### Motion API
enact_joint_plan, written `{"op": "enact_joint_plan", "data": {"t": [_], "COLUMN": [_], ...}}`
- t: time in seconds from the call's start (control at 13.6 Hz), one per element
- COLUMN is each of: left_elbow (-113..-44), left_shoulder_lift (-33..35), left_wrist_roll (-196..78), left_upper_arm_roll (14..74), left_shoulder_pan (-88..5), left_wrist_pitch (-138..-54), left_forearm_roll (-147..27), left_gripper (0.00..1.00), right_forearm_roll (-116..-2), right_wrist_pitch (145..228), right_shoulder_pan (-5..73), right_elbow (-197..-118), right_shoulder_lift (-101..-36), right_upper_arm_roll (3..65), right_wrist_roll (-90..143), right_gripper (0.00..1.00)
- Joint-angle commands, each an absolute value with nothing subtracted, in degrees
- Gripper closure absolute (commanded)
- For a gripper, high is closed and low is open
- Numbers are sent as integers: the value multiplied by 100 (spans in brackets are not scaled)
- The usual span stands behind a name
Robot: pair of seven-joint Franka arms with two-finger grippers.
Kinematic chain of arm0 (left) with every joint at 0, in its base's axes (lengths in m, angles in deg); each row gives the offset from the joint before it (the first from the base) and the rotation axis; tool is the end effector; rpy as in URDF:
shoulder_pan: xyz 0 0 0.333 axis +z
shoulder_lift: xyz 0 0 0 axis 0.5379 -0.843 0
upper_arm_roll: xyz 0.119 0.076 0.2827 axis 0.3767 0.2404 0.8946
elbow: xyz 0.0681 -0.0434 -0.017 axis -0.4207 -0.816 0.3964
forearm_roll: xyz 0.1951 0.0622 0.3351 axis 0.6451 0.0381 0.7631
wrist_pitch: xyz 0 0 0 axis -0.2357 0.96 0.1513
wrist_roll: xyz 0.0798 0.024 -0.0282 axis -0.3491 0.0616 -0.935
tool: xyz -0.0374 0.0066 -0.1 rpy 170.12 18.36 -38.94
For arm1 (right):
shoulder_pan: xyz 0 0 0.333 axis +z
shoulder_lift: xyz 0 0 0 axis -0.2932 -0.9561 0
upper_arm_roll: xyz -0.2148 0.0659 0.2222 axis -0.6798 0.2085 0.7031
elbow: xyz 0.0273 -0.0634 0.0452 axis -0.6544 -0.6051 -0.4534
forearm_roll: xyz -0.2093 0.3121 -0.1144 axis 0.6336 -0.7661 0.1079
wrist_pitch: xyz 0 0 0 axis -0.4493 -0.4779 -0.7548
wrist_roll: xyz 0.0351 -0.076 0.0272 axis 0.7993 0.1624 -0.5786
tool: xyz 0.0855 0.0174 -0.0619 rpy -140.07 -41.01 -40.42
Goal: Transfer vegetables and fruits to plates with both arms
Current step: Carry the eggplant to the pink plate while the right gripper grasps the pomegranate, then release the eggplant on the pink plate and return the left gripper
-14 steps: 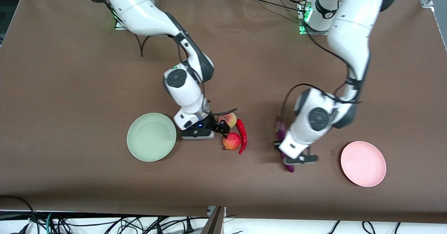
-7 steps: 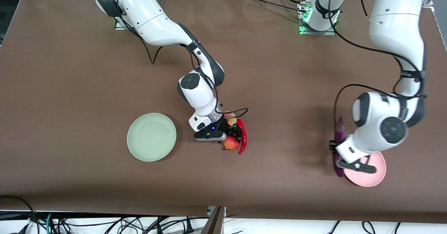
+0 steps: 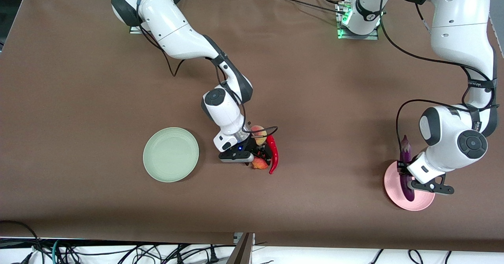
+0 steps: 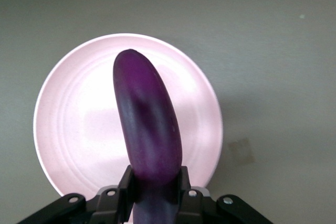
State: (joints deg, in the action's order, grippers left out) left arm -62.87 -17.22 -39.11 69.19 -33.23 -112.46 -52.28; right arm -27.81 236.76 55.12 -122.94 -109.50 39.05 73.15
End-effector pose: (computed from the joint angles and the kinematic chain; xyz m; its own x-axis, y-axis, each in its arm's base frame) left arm 0.7290 0.0600 0.2411 0.9838 -0.1592 0.0823 -0.1518 -0.9844 -0.0895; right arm 0.6426 0.4903 0.1925 0.8827 -0.2390 0.4045 -0.0339 -0.8910 -0.4527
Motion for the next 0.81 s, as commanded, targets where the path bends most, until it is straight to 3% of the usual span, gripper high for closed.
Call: {"op": "enact_joint_plan", "data": {"t": [0.0,0.15,0.22,0.29,0.74], "left_elbow": [-6385,-6376,-6350,-6332,-6033], "left_shoulder_lift": [-1793,-1854,-1863,-1863,-1784], "left_wrist_roll": [-3774,-3774,-3800,-3809,-3930], "left_upper_arm_roll": [6928,6928,6928,6928,6867], "left_shoulder_pan": [-3254,-3245,-3245,-3219,-3271], "left_wrist_pitch": [-11517,-11517,-11517,-11517,-10956], "left_forearm_roll": [-5383,-5524,-5524,-5585,-6121], "left_gripper": [85,72,46,3,0], "right_forearm_roll": [-2833,-2850,-2868,-2868,-2868], "right_wrist_pitch": [24001,24099,24090,24038,22588], "right_shoulder_pan": [5519,5502,5441,5362,4940], "right_elbow": [-12099,-12143,-12152,-12152,-12134], "right_shoulder_lift": [-11168,-11177,-11151,-11098,-10342], "right_upper_arm_roll": [3909,3917,3926,3978,4294], "right_wrist_roll": [7385,7315,7297,7297,7253], "right_gripper": [15,63,83,100,100]}}
